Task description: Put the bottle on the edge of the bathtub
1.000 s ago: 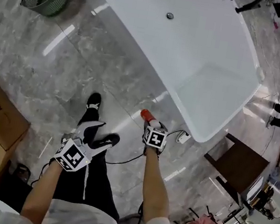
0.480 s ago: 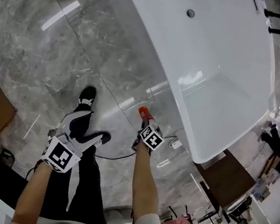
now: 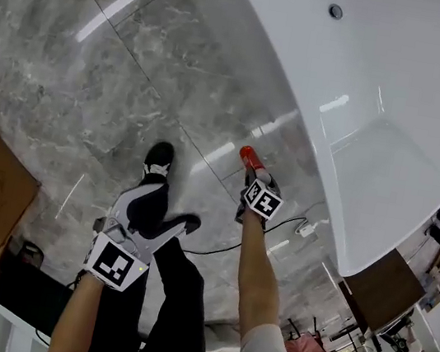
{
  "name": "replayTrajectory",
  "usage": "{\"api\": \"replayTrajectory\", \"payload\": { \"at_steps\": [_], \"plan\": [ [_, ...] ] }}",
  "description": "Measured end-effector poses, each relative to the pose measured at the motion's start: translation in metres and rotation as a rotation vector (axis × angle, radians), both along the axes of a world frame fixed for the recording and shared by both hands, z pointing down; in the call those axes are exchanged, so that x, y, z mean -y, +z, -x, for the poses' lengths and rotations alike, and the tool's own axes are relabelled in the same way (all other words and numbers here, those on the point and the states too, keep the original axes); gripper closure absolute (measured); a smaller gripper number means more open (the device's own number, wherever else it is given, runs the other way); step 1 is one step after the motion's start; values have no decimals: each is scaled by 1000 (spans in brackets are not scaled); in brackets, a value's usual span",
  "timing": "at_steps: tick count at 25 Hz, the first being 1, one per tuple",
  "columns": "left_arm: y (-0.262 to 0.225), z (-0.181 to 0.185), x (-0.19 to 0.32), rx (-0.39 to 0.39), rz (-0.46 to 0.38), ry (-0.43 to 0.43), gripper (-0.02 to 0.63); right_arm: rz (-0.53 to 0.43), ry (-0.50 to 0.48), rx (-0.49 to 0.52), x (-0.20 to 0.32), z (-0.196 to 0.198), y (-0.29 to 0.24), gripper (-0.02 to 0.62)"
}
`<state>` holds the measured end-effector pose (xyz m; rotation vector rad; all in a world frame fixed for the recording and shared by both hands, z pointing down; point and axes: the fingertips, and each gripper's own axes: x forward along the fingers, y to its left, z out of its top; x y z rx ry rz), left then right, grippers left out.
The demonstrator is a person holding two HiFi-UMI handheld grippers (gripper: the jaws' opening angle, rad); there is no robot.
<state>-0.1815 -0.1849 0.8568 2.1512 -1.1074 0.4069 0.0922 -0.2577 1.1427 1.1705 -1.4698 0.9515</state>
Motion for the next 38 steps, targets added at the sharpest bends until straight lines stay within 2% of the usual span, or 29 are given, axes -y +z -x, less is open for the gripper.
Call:
{"api": "replayTrajectory", "payload": {
  "at_steps": [5, 11, 19, 21, 24, 28, 31, 33, 36, 38],
  "plan": [
    [28, 28, 5, 27, -8, -24, 267, 29, -60, 15, 8, 28, 39, 307],
    [61, 50, 4, 26, 42, -67, 267, 56, -97, 0, 17, 46, 77, 307],
    [49, 48, -3, 20, 53, -56, 267, 44, -102, -9, 12, 64, 63, 311],
    [39, 45, 2, 11, 43, -61, 267, 29, -120, -2, 15, 69, 51, 315],
    [24, 38, 6, 8, 23, -51, 267, 6, -135, 17, 18, 77, 26, 354],
    [7, 33, 1, 32, 19, -16, 267, -8, -131, 69, 11, 91, -18, 354],
    [-8, 13, -17, 33, 12, 3, 267, 1, -138, 123, -12, 87, -75, 354],
    [-23, 2, -33, 38, 38, 0, 267, -11, -126, 176, -32, 87, -117, 354],
    [-38, -6, -40, 75, 74, -9, 267, -77, -83, 267, -45, 95, -173, 354],
    [-46, -24, -44, 79, 86, 2, 267, -127, -60, 299, -55, 84, -210, 354]
  ]
}}
